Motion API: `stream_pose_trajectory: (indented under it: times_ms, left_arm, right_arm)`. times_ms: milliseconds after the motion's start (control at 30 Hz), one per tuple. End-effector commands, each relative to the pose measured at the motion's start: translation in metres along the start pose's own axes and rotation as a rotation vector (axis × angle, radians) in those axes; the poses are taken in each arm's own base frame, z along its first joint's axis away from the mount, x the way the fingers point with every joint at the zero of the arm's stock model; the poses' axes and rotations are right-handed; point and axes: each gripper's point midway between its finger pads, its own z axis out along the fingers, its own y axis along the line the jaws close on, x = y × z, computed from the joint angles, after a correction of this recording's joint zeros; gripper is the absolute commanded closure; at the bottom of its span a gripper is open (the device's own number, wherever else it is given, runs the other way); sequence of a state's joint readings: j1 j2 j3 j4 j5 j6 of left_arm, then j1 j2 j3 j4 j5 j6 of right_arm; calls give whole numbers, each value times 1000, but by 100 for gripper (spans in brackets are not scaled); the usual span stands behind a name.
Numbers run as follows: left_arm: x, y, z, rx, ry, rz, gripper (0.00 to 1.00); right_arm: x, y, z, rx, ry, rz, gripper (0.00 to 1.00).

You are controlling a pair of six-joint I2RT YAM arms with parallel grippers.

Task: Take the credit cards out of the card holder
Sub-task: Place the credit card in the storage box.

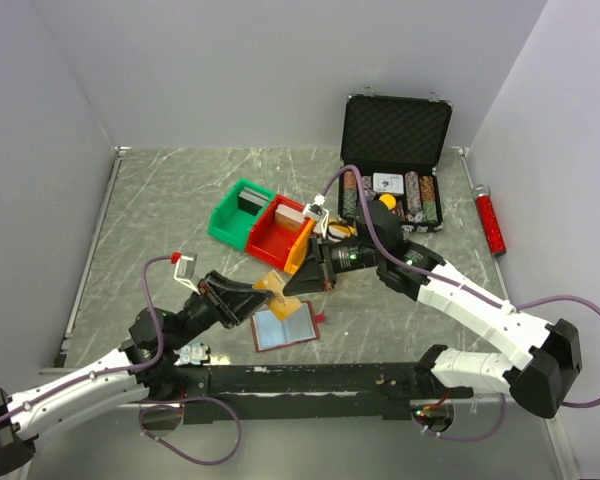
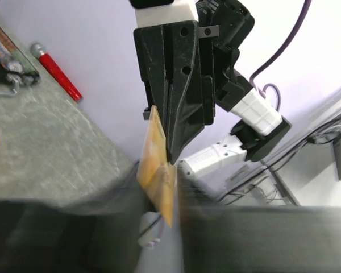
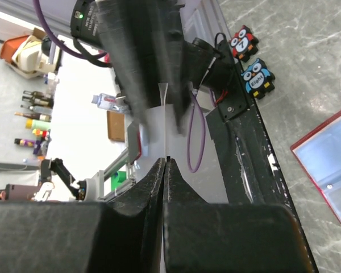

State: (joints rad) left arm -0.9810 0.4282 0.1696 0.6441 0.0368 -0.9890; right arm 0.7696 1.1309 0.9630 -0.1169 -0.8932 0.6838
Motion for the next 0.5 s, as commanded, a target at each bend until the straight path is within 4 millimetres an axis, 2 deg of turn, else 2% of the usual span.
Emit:
stream_pose_trajectory:
  times_ms: [0,67,100,133,200,300,367,467]
  left_arm:
    - [-8,-10,1,2,-4,25,41]
    - [-10,-3,-3,-62,4,32,17]
    - [-20,6,-6,-130,-35,44,7]
    - [-31,5,-11,-169,-66,62,1]
    - [-58,3,-26,-231,-166,90,1]
    - [-90,4,-44,-336,-271,138,1]
    - [-95,8,-50,-410,-257,176,1]
    - [-95,7,-45,-446,-217,200,1]
  right_arm:
    - [-23,13,-9,24,-60,-77,100]
    - [-33,9,-17,67,-80,-96,100]
    - [-37,5,-22,99,-82,-89,100]
    - [-45,0,-27,134,-92,-96,100]
    - [-57,-18,-35,237,-98,-87,100]
    - [-90,-40,-44,428,-111,-144,100]
    - [-108,-64,-42,545,-85,-146,100]
    - [-133,-97,-41,685,-39,-181,100]
